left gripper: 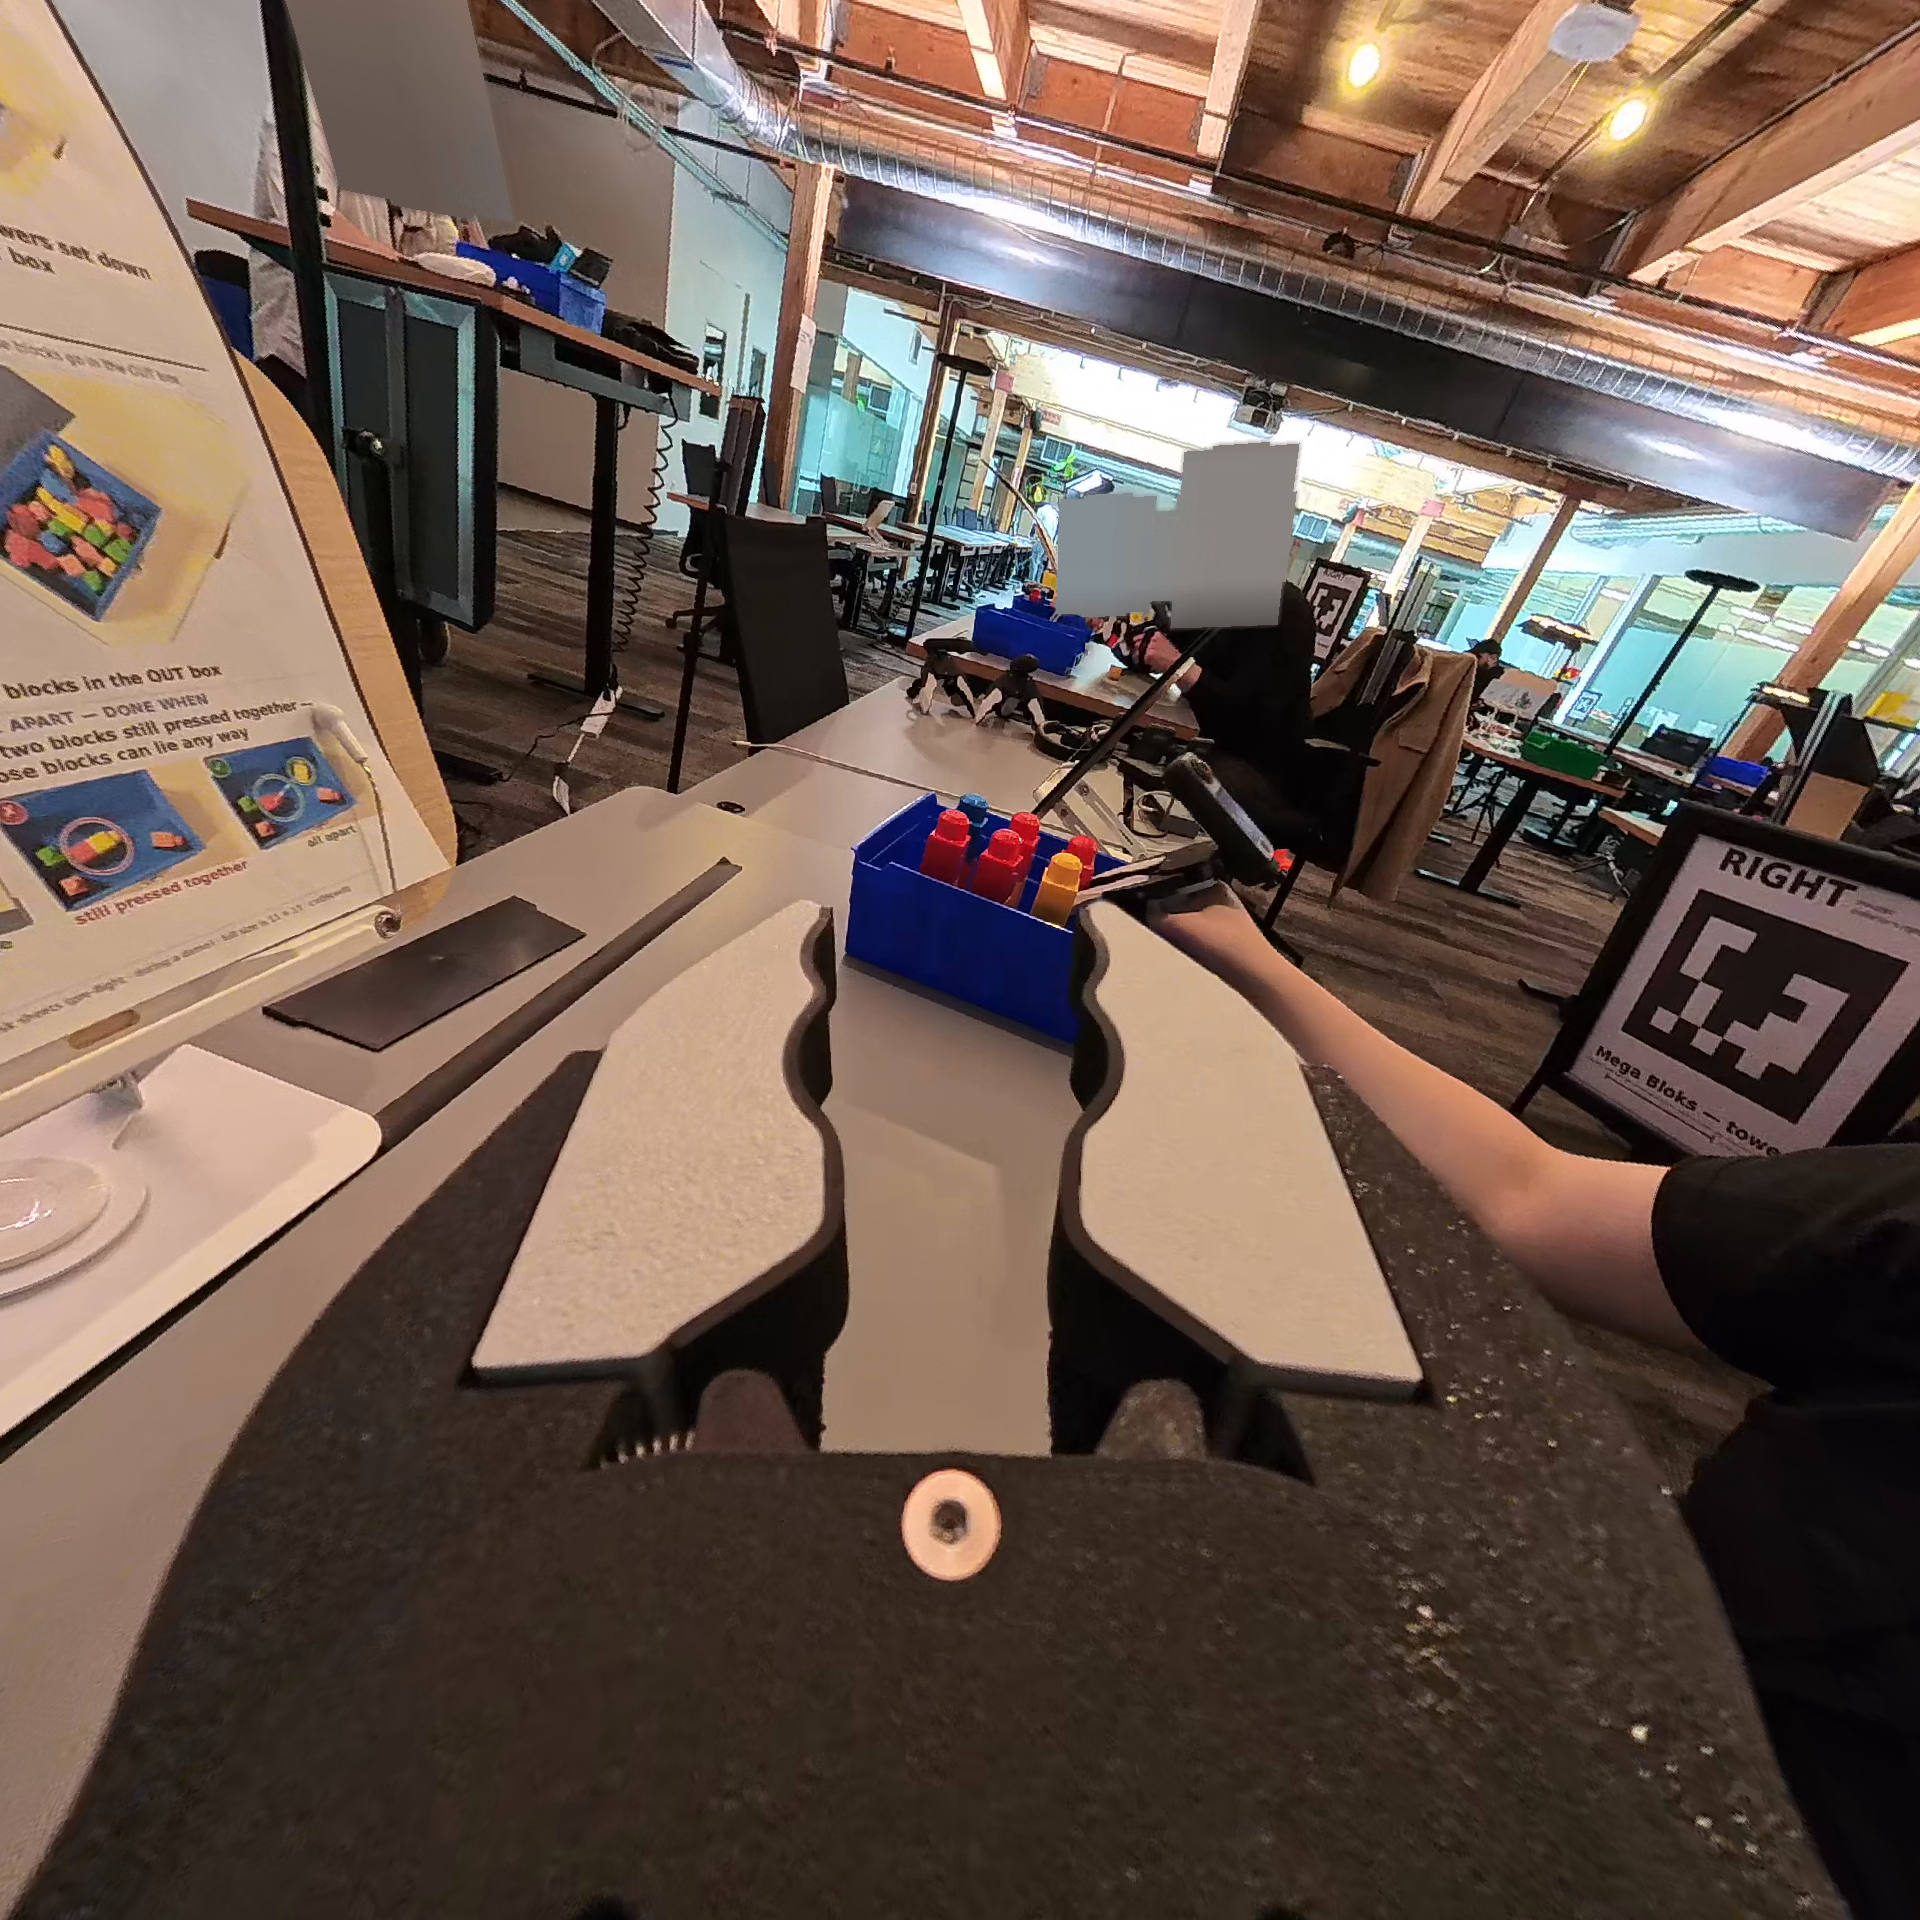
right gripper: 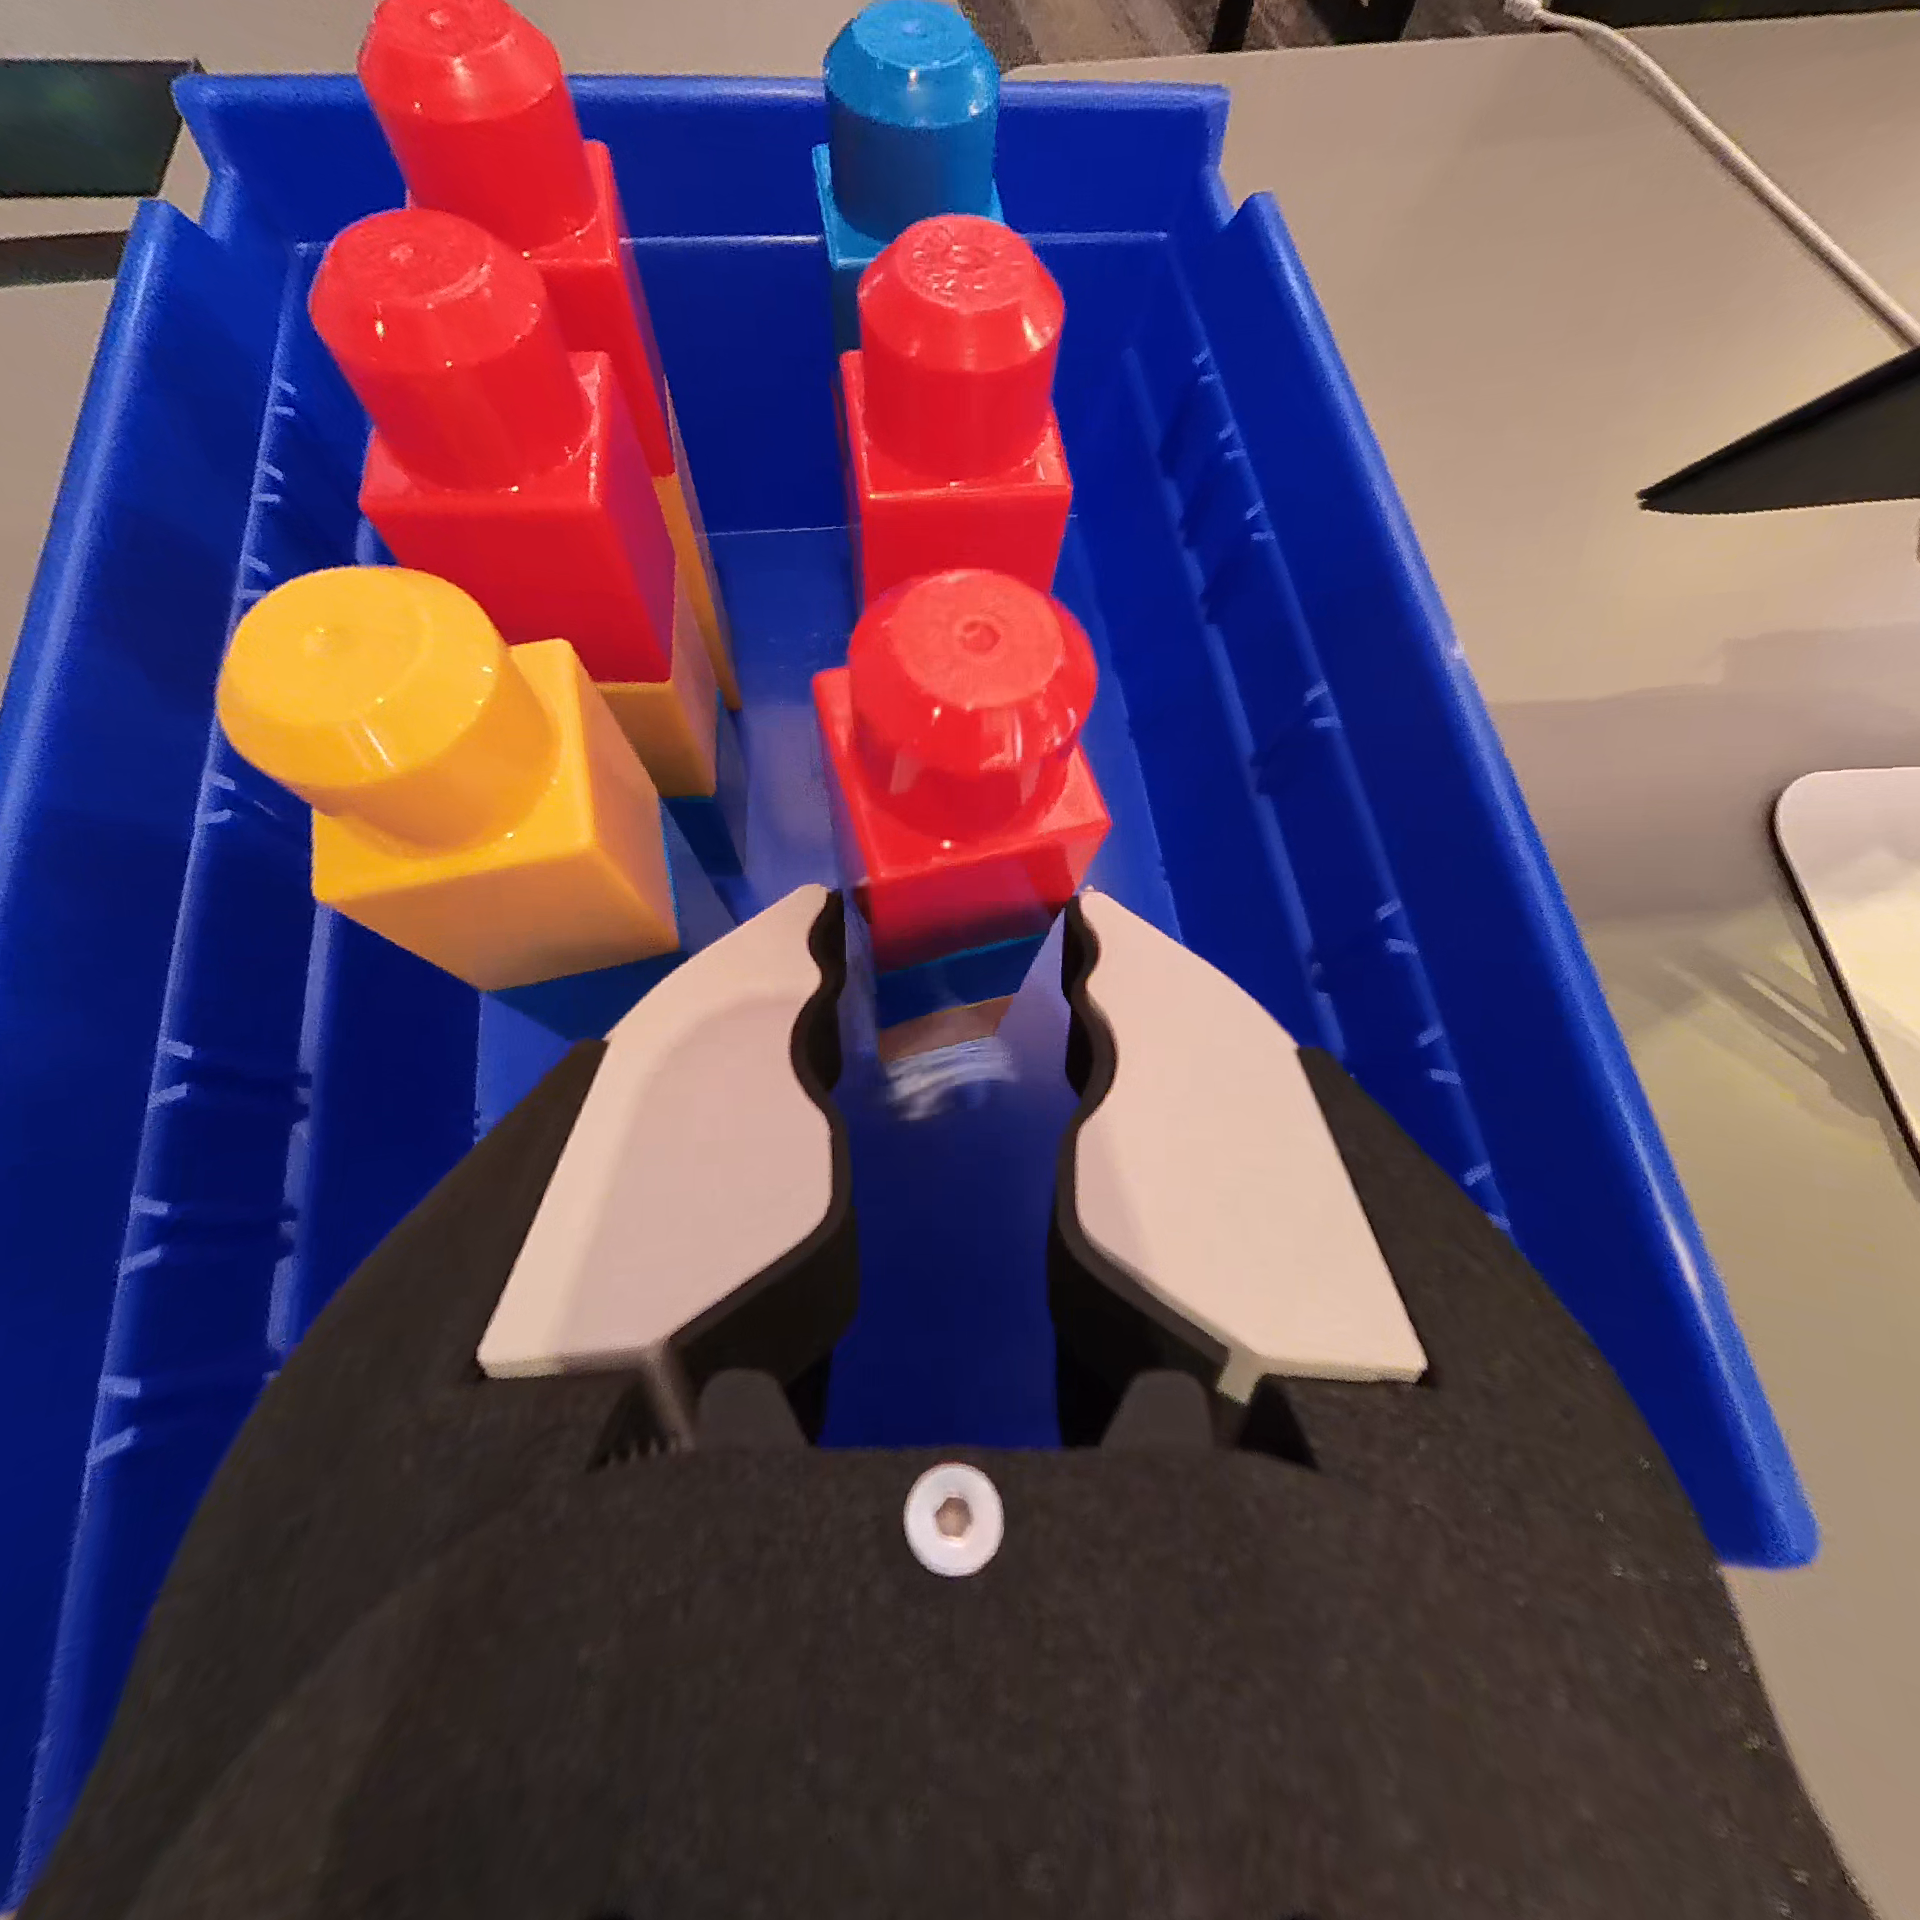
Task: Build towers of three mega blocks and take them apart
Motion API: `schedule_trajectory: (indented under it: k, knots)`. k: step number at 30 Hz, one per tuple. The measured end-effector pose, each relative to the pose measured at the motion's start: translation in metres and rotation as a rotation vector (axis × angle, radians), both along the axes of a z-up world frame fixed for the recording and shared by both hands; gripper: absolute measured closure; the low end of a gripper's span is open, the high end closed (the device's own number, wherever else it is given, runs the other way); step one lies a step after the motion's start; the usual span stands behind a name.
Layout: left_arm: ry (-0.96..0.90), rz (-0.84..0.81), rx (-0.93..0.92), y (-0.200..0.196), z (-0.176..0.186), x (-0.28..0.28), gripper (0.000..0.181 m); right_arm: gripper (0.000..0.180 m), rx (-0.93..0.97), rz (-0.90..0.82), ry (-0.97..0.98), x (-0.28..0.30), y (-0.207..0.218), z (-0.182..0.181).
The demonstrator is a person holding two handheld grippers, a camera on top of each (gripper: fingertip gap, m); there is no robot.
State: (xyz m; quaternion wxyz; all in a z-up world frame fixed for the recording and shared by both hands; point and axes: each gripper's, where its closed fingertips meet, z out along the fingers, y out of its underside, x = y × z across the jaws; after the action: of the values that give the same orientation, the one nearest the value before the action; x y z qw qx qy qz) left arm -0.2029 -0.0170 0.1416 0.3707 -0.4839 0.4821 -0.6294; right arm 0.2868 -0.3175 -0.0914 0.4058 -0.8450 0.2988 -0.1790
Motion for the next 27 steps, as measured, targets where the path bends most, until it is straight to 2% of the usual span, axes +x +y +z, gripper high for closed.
schedule_trajectory:
  k: [4,9,12,15,18,20,24,27]
  knots:
    - [-0.007,0.001,-0.002,0.001,0.002,-0.002,0.138,0.14,-0.004,0.018,0.017,-0.001,-0.001,-0.002]
    - [-0.013,0.009,0.0,0.002,0.004,-0.006,0.138,0.131,-0.022,0.027,0.049,-0.027,-0.017,0.009]
    - [-0.019,0.018,-0.006,0.006,0.005,-0.008,0.138,0.134,0.044,0.044,0.015,-0.06,-0.028,0.052]
    - [-0.018,0.024,-0.016,0.008,0.004,-0.007,0.138,0.138,0.127,0.13,-0.098,-0.096,-0.017,0.127]
    - [-0.003,0.027,-0.015,0.008,0.001,-0.004,0.138,0.136,0.245,0.297,-0.207,-0.142,0.024,0.199]
    - [0.004,0.031,-0.007,0.006,0.0,-0.001,0.137,0.133,0.315,0.441,-0.261,-0.179,0.064,0.231]
    - [0.034,0.022,0.012,0.001,-0.009,0.011,0.137,0.13,0.445,0.737,-0.257,-0.26,0.152,0.258]
    - [0.059,0.005,0.027,-0.004,-0.017,0.021,0.137,0.126,0.543,0.954,-0.178,-0.327,0.209,0.255]
